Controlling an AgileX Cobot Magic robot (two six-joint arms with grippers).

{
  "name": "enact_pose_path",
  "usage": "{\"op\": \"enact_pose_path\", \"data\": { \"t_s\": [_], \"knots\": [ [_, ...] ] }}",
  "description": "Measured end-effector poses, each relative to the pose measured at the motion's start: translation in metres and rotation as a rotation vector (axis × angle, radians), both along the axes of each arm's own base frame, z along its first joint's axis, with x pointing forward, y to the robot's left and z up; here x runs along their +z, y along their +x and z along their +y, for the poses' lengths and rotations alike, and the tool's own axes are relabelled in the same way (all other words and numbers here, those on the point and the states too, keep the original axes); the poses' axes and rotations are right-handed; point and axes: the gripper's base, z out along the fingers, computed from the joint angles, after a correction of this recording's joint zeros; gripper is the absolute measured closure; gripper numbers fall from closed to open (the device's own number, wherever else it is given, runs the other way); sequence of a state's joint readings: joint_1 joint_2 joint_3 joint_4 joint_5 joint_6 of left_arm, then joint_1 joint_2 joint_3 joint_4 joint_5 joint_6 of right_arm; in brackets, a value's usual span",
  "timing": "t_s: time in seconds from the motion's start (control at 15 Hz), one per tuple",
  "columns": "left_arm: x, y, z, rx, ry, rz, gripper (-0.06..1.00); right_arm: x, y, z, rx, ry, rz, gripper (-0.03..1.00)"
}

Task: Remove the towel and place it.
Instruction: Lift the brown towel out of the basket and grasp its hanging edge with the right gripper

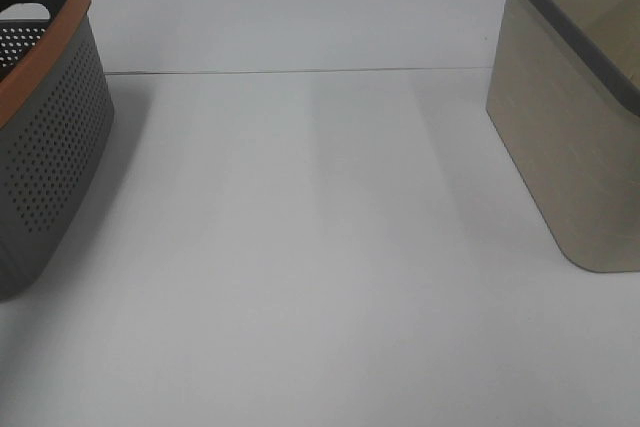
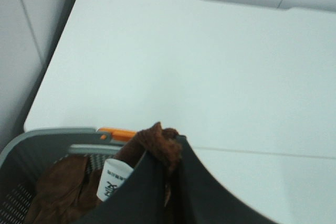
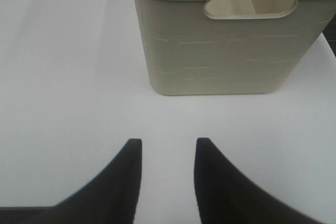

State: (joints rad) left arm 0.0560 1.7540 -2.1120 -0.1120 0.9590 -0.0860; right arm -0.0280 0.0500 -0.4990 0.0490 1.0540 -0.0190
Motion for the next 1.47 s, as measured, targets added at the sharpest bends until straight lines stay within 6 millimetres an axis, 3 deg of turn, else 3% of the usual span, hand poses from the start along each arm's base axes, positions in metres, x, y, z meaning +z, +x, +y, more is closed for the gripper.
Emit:
{"op": "enact_pose_path", "data": {
  "t_s": [0.13,0.2,0.33,0.53,0.8,1.2,1.47],
  "knots": [
    [0.015,-0.004,-0.013,-0.072,-0.049,-0.104,0.93,0.000,0.000,0.000,0.002,0.003,0.000,0.63],
    [0.022,-0.004,-0.035,-0.150,-0.085,-0.176,0.93,0.000,0.000,0.000,0.003,0.004,0.000,0.63],
    [0.028,-0.004,-0.053,-0.195,-0.099,-0.229,0.93,0.000,0.000,0.000,0.003,0.005,0.000,0.63],
    [0.038,-0.010,-0.100,-0.297,-0.127,-0.338,0.93,0.000,0.000,0.001,0.004,0.005,0.000,0.63],
    [0.048,-0.022,-0.146,-0.395,-0.164,-0.447,0.93,0.006,0.005,0.002,0.011,0.016,-0.013,0.63],
    [0.049,-0.031,-0.177,-0.465,-0.175,-0.483,0.93,0.016,0.059,0.017,0.212,0.073,0.038,0.63],
    [0.020,-0.014,-0.201,-0.508,-0.161,-0.388,0.93,0.018,0.105,0.038,0.464,0.108,-0.020,0.63]
  ]
}}
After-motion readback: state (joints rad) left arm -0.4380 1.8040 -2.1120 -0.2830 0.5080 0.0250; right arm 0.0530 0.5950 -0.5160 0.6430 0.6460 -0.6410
